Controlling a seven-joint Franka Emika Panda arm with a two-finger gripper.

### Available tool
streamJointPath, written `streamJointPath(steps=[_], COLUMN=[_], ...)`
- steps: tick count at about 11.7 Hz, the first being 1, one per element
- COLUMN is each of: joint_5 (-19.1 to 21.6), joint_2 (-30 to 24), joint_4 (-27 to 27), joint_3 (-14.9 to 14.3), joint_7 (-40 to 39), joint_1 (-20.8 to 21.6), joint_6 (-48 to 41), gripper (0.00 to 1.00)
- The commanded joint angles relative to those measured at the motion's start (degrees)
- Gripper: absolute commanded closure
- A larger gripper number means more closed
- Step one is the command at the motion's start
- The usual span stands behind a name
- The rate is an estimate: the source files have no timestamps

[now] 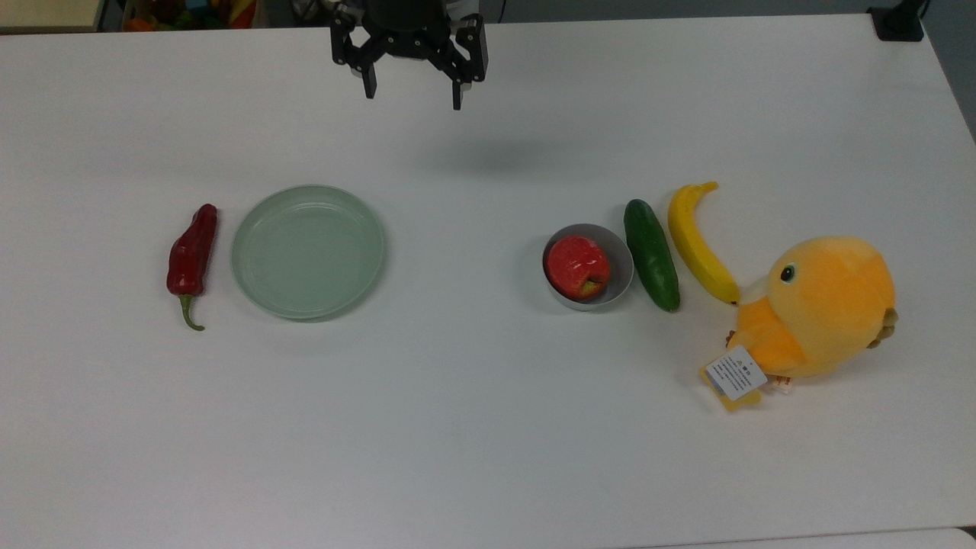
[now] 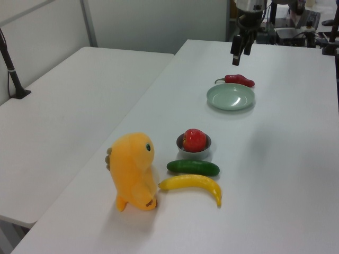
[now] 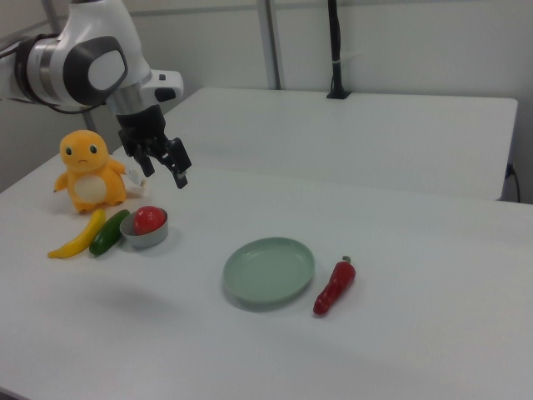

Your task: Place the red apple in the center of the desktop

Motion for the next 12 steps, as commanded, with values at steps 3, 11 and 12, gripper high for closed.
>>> streamJointPath(steps=[3, 11, 12], joint_5=[1.5, 0.1, 0.0], joint_2=[3.9, 17.0, 17.6], joint_4=[-0.8, 2.7, 2.7], joint_3=[1.4, 5.1, 5.1], joint_7=[-7.0, -14.6, -14.7], joint_1=[2.1, 6.5, 6.8], joint_6=[6.8, 17.3, 19.0], gripper=[0.00, 0.00, 0.00])
